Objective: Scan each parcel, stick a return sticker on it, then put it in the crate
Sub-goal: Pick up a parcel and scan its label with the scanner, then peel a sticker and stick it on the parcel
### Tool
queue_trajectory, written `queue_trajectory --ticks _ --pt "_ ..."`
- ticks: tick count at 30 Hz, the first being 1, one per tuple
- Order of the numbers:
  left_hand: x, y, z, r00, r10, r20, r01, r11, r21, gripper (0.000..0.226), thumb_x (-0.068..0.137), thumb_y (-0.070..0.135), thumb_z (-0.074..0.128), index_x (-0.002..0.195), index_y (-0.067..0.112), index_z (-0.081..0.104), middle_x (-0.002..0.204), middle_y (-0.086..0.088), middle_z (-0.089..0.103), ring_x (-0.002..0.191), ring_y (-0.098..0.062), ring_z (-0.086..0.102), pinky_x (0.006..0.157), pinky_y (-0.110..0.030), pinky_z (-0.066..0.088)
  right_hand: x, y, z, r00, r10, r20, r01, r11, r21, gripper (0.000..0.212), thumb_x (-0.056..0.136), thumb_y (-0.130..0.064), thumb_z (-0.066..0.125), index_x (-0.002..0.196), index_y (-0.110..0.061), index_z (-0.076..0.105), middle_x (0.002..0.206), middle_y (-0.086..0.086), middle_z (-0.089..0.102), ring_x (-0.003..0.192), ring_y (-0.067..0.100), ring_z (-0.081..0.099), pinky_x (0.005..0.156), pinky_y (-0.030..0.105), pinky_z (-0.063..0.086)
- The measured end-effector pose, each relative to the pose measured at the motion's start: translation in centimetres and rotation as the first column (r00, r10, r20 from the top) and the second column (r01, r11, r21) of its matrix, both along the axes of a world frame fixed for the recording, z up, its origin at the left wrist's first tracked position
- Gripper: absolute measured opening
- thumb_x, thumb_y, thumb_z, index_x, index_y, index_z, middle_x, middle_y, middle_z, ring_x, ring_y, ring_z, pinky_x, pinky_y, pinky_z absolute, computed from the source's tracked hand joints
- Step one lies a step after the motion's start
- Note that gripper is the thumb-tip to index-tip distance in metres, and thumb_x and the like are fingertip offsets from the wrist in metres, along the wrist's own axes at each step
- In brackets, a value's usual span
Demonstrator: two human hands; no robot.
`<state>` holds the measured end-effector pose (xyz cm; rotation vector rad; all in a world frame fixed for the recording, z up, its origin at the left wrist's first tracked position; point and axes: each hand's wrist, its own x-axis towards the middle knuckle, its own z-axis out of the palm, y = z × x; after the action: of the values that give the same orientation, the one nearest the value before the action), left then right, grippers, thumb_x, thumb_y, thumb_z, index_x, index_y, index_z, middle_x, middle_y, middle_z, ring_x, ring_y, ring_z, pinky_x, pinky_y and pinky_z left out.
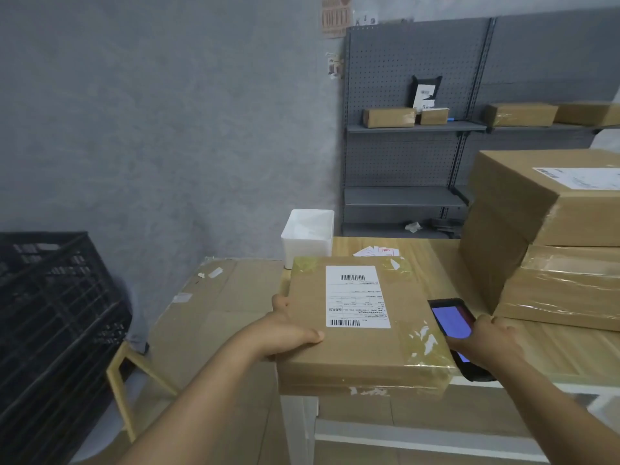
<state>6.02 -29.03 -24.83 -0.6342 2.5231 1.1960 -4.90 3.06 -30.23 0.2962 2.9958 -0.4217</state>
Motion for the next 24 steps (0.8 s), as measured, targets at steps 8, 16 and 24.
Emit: queue_trajectory --ticks 8,16,24 --pt "-5.1 -0.1 2.6 0.974 0.001 -0.225 -0.053 0.972 -0.228 0.064 0.088 0.042 0.058 0.139 0.015 0.032 0.141 -0.009 0.037 0.128 -0.028 0.044 0.098 -0.032 0.038 -4.4 -1.5 3.3 0.981 0.113 -0.159 -0.155 0.945 -0.287 0.042 0.093 -0.040 0.054 0.117 -0.006 0.052 0.120 0.018 0.051 0.108 0.032 0.051 0.091 0.041 0.042" --pt "-13.0 1.1 2.4 0.906 -0.166 -0.390 0.041 0.950 -0.310 0.030 0.090 0.033 0.057 0.120 0.026 0.056 0.124 0.003 0.051 0.117 -0.016 0.048 0.086 -0.024 0.034 -13.2 -4.6 4.4 0.942 0.265 -0.207 -0.334 0.811 -0.480 0.028 0.097 -0.023 0.051 0.120 -0.012 0.061 0.121 0.007 0.062 0.107 0.021 0.055 0.086 0.030 0.040" --pt "-19.9 1.6 2.1 0.880 -0.160 -0.448 0.034 0.961 -0.276 0.008 0.090 0.032 0.057 0.091 0.032 0.065 0.098 0.013 0.067 0.086 -0.007 0.062 0.085 -0.031 0.051 -22.8 -9.5 1.5 0.873 0.482 -0.080 -0.468 0.778 -0.420 0.031 0.086 -0.021 0.069 0.117 -0.019 0.064 0.125 0.002 0.061 0.097 0.016 0.058 0.063 0.022 0.054"
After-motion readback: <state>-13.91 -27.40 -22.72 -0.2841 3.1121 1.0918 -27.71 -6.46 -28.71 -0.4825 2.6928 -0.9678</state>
